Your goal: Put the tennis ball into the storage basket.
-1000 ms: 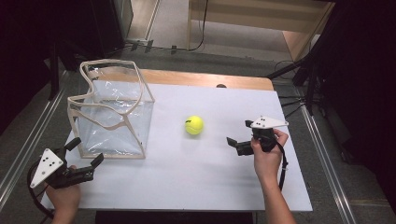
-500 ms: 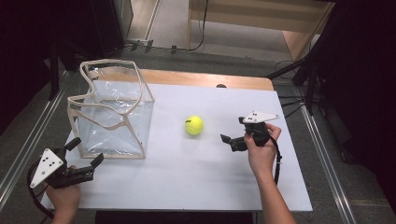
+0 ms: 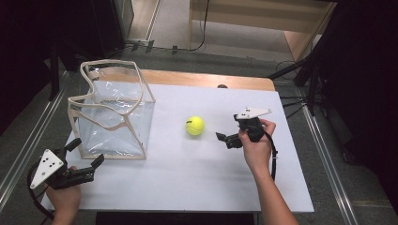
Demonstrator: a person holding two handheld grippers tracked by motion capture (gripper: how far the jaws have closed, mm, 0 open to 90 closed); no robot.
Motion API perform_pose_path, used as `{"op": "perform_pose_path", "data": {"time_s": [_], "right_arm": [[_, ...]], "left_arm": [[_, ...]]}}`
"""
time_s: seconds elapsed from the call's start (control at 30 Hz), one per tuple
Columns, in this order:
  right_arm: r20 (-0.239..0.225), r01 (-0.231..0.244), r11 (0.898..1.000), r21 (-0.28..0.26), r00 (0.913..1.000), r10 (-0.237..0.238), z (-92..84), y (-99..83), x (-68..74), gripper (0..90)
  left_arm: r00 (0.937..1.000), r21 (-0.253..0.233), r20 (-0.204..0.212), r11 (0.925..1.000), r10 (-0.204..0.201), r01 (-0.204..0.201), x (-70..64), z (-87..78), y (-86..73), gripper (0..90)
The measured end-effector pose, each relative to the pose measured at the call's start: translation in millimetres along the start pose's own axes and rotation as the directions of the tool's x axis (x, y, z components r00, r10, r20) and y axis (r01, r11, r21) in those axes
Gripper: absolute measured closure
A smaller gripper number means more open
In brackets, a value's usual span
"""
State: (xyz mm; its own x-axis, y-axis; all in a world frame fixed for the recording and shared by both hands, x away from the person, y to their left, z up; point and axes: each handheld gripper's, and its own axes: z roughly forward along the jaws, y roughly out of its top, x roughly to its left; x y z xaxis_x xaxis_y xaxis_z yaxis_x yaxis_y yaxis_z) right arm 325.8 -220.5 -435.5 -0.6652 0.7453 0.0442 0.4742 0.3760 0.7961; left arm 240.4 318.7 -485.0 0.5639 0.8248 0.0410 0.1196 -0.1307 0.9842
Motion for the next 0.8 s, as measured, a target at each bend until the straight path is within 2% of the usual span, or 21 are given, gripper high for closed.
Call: {"op": "perform_pose_path", "data": {"time_s": [0.8], "right_arm": [[-0.024,0.028,0.998,0.059,0.9994,-0.026,22.2,20.7,1.0,0.0]], "left_arm": [[1.0,0.0,0.001,1.0,0.0,0.0,0.1,-0.1,0.0,5.3]]}}
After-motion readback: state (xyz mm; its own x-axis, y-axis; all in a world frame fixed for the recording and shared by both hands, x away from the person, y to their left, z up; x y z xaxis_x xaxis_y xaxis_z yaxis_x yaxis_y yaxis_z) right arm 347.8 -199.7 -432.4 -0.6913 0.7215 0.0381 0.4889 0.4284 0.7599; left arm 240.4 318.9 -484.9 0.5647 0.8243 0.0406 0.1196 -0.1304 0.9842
